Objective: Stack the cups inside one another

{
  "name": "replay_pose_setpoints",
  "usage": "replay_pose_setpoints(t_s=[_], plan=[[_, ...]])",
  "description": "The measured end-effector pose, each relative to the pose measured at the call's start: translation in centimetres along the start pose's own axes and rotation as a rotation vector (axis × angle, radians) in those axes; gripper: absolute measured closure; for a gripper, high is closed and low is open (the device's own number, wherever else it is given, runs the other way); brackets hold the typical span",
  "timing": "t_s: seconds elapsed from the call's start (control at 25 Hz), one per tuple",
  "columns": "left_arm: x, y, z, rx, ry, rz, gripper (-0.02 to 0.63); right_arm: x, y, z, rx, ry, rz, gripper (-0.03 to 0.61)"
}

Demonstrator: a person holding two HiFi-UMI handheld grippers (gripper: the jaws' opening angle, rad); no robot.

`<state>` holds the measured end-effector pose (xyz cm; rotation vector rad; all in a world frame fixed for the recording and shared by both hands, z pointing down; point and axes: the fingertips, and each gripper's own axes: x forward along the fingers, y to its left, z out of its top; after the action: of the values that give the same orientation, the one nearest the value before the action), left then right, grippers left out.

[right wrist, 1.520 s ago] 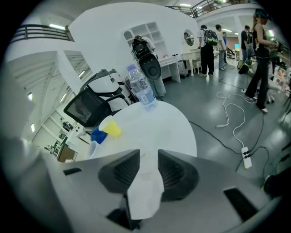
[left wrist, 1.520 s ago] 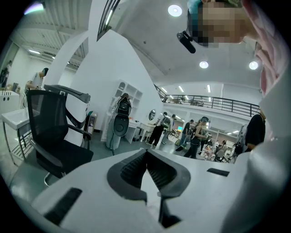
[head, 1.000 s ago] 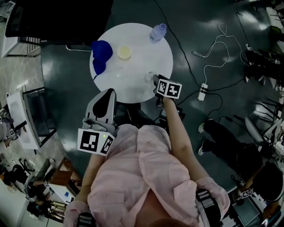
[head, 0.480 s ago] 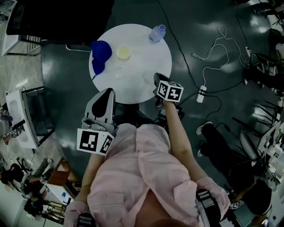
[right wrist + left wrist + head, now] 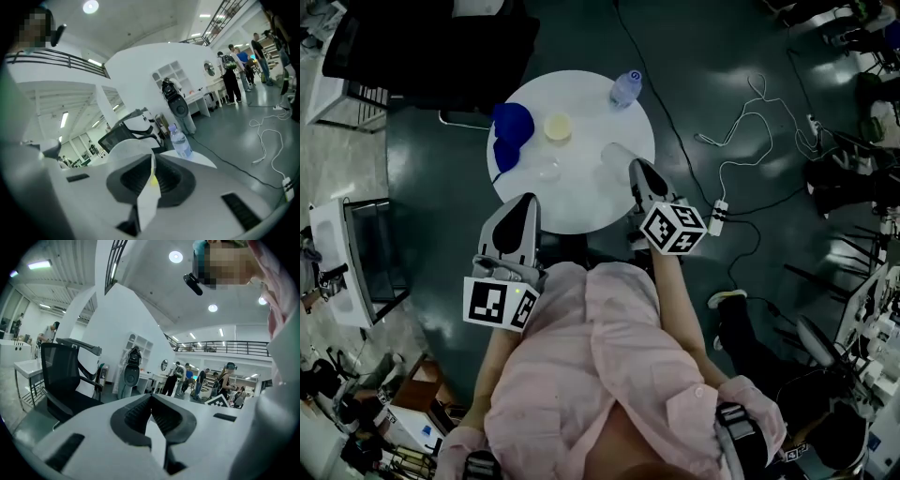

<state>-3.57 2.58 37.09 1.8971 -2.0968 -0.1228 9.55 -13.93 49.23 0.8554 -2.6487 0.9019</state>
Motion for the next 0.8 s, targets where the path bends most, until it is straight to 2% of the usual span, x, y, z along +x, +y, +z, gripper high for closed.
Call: replay_pose_setpoints(t_s=[0.2, 0.36, 0.52, 0.8], plan=[[-0.3, 0.1, 1.3, 0.014, -0.037, -0.014, 0.595, -3.5, 2.8, 4.3, -0.028, -0.150, 0.019, 0.538], [-0.6, 1.4, 2.2, 0.024, -0.061, -0.037, 0.595, -5.3, 5.8, 6.3, -0.074, -0.230, 0.024, 0.538], [-0.4, 2.7, 3.7, 0.035, -0.076, -0.066, 0.595, -5.9, 8.4, 6.8, -0.124, -0.258, -0.003, 0.538], [-0.2, 3.9, 4.7, 0.021, -0.086, -0.132, 0.595, -5.3, 11.9, 5.5, -0.124, -0.261, -0.021, 0.538]])
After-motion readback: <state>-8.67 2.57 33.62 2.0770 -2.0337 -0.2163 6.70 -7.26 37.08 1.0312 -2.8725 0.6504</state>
